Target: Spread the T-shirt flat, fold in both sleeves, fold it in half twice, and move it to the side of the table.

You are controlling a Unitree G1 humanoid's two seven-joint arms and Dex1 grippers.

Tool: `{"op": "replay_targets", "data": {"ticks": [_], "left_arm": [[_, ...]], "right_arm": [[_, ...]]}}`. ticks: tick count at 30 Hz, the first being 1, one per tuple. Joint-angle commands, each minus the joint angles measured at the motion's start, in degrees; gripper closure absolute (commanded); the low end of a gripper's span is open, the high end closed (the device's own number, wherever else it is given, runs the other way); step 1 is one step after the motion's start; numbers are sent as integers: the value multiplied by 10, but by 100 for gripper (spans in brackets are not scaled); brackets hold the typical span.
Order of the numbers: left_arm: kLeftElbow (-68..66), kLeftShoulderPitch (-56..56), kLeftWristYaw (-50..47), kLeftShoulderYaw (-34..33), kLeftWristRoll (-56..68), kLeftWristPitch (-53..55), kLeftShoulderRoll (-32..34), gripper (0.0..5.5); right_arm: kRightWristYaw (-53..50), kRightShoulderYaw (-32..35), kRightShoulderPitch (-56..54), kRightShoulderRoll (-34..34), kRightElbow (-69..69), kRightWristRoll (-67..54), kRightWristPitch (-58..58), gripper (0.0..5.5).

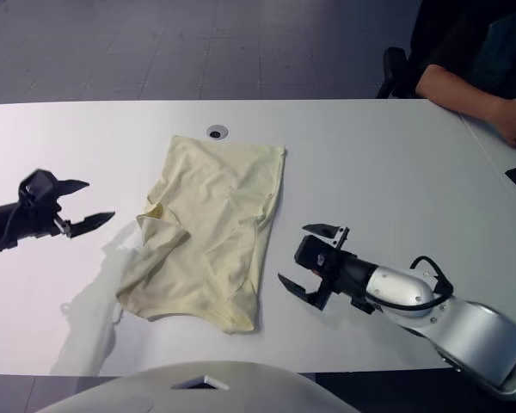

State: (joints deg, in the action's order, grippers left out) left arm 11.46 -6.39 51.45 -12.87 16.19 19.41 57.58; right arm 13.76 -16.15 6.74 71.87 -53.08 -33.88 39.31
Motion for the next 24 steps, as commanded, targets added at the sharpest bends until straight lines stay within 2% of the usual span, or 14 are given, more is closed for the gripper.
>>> {"op": "replay_targets", "data": {"ticks": [1, 4, 8, 13, 21, 24], "left_arm": [[-113, -114, 41, 69, -180, -382, 66, 47], [-126, -157, 0, 92, -259, -510, 76, 13], [-130, -197, -77, 105, -372, -623, 63, 13], [-88, -263, -144, 99, -436, -653, 24, 13], [-26, -318, -176, 106, -433, -622, 7, 13], [-28, -308, -177, 111, -433, -615, 9, 57]], "right_arm": [[134, -57, 26, 56, -3, 146, -107, 10], [154, -83, 32, 41, -14, 179, -119, 10], [173, -83, 45, 30, -22, 198, -123, 10], [213, -80, 52, 20, 7, 245, -156, 10], [241, -128, 39, -61, 44, 369, -201, 10], [245, -140, 43, -94, 44, 402, -201, 10]]}}
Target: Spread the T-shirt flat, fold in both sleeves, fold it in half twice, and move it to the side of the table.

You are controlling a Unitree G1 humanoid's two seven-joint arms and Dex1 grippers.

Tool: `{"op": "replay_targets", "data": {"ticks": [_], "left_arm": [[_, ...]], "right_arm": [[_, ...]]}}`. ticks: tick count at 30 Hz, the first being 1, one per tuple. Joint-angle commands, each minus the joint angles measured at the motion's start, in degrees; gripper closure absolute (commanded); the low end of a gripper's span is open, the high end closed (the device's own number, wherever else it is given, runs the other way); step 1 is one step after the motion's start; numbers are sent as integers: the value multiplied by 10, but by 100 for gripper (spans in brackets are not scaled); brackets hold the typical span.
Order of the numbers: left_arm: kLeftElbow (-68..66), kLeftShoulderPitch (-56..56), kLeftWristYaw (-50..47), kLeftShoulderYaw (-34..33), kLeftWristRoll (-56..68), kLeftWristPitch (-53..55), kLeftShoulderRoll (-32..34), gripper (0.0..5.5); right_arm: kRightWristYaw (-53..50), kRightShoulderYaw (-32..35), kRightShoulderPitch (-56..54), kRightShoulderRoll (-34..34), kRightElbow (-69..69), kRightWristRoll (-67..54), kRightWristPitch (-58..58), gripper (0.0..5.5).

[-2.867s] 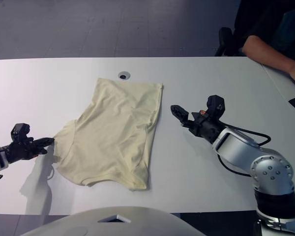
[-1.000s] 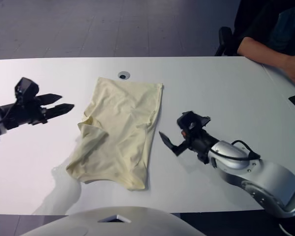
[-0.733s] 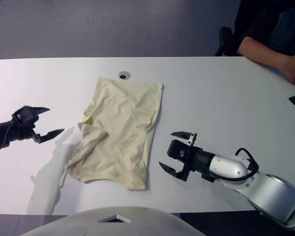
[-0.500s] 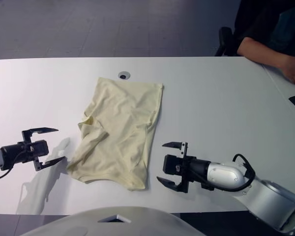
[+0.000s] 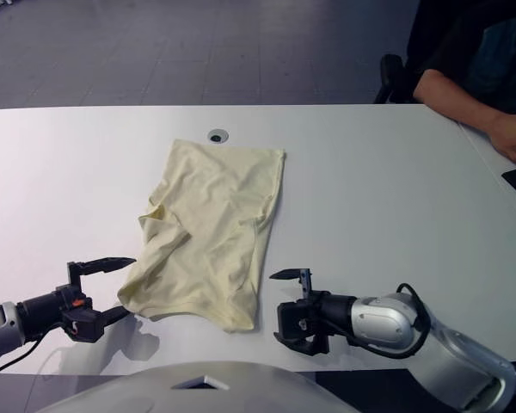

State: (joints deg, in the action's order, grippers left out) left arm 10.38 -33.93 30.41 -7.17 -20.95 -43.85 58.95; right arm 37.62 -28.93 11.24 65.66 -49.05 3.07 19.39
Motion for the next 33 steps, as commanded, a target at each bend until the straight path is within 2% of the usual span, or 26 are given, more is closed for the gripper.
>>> {"op": "replay_targets", "data": {"ticks": [1, 10, 20, 26, 33], "left_arm": [[-17, -31, 33, 55, -62, 20, -4, 82], [-31, 0, 21, 58, -67, 77, -13, 278], [-23, 29, 12, 65, -70, 109, -23, 452], [15, 14, 30, 76, -47, 127, -22, 550], [90, -25, 83, 77, -15, 172, -8, 550]], "right_arm": [[8, -14, -1, -40, 3, 41, -2, 10], [17, -23, 15, -100, 14, 106, -13, 10], [24, -28, 19, -152, 43, 157, -32, 10], [29, -25, 26, -171, 51, 183, -39, 106], [31, -9, 44, -181, 49, 194, -38, 214]]}}
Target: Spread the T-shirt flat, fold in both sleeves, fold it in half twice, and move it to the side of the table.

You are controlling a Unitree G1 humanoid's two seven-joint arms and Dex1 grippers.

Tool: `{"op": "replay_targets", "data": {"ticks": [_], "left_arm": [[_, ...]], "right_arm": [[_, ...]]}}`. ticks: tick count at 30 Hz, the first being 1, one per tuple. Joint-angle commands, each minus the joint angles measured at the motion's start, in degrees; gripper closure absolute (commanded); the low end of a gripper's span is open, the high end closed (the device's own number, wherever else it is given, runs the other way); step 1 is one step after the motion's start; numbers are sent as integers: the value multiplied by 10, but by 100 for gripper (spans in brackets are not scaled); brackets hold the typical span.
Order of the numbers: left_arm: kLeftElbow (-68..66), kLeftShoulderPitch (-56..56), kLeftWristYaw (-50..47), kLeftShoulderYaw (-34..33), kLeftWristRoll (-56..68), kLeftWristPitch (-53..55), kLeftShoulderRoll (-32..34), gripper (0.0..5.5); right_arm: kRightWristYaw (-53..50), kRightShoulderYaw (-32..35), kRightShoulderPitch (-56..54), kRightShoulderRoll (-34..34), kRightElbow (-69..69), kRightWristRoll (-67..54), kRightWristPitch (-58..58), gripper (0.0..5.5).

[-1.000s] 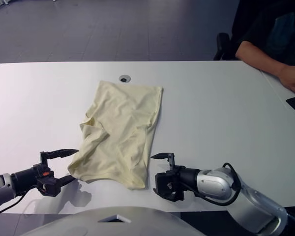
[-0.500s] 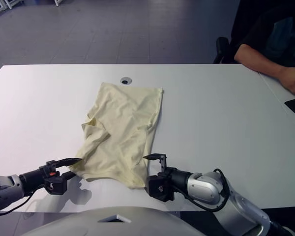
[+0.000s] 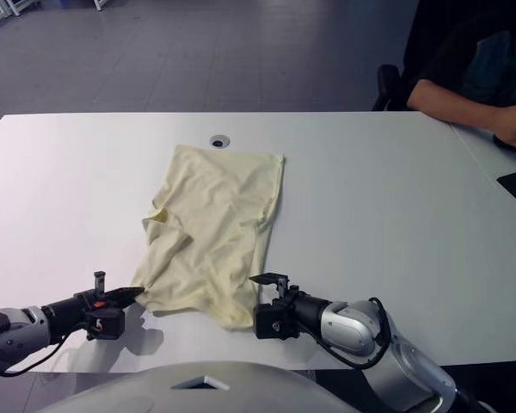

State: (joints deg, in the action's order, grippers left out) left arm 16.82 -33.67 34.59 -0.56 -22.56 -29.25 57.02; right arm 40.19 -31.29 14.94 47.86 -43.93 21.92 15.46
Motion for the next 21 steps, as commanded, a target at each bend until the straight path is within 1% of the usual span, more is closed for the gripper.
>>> {"op": "replay_targets", "data": {"ticks": [1, 3, 9, 11, 15, 21], "left_arm": [[34, -33, 47, 9, 3, 32, 12, 550], [43, -44, 56, 8, 2, 40, 15, 550], [45, -44, 69, 9, 3, 46, 19, 550], [50, -45, 73, 9, 5, 51, 18, 550], [63, -42, 85, 13, 15, 67, 14, 550], [104, -39, 112, 19, 68, 124, 0, 550]], "right_arm": [[7, 18, 10, -2, -4, 5, 1, 231], [11, 26, 19, 0, -8, 2, 1, 258], [25, 50, 45, 7, -24, -9, -4, 360], [32, 61, 51, 12, -29, -16, -10, 384], [40, 79, 53, 12, -29, -23, -20, 460], [50, 98, 49, 5, -28, -42, -33, 548]]}}
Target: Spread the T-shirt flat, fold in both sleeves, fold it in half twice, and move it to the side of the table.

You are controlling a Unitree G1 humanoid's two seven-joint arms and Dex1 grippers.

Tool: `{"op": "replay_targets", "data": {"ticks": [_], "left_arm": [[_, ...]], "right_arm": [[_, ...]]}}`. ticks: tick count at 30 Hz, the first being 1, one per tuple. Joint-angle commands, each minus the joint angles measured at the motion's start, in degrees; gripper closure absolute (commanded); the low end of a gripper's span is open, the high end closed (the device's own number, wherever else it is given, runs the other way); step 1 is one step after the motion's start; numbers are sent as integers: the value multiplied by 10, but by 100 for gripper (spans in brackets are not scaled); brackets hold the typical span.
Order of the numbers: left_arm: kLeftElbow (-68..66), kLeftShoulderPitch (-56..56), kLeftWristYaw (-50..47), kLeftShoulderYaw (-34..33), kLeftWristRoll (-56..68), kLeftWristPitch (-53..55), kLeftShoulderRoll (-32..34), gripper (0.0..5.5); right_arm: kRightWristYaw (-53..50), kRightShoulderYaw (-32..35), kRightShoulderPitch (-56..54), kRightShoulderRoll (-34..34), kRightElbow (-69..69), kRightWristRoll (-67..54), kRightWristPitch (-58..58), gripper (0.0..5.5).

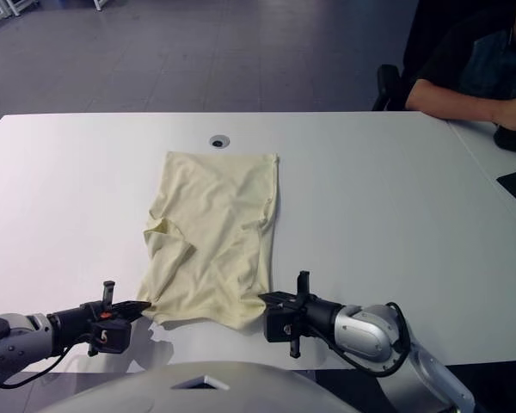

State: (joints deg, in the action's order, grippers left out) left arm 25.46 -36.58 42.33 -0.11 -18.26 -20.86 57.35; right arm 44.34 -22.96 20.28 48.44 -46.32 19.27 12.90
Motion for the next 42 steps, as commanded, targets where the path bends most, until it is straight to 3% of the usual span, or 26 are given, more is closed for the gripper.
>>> {"op": "replay_targets", "data": {"ticks": [1, 10, 19, 30, 37, 42], "left_arm": [[26, -9, 44, 16, 40, 53, -3, 550], [122, -8, 167, 13, 165, 203, 39, 550], [183, -9, 229, 2, 258, 324, 59, 550], [207, 72, 279, 4, 398, 463, 73, 550], [117, 304, 349, 22, 507, 573, 97, 550], [-59, 571, 441, 134, 475, 612, 49, 550]], "right_arm": [[12, 20, -4, 0, -5, -24, -7, 548], [100, 80, 18, 47, -9, -155, 36, 548], [164, 125, 25, 88, -25, -274, 112, 548], [259, 181, -120, 119, 9, -541, 301, 548], [302, 138, -327, 86, 173, -609, 395, 548], [339, 67, -530, 7, 372, -579, 429, 548]]}}
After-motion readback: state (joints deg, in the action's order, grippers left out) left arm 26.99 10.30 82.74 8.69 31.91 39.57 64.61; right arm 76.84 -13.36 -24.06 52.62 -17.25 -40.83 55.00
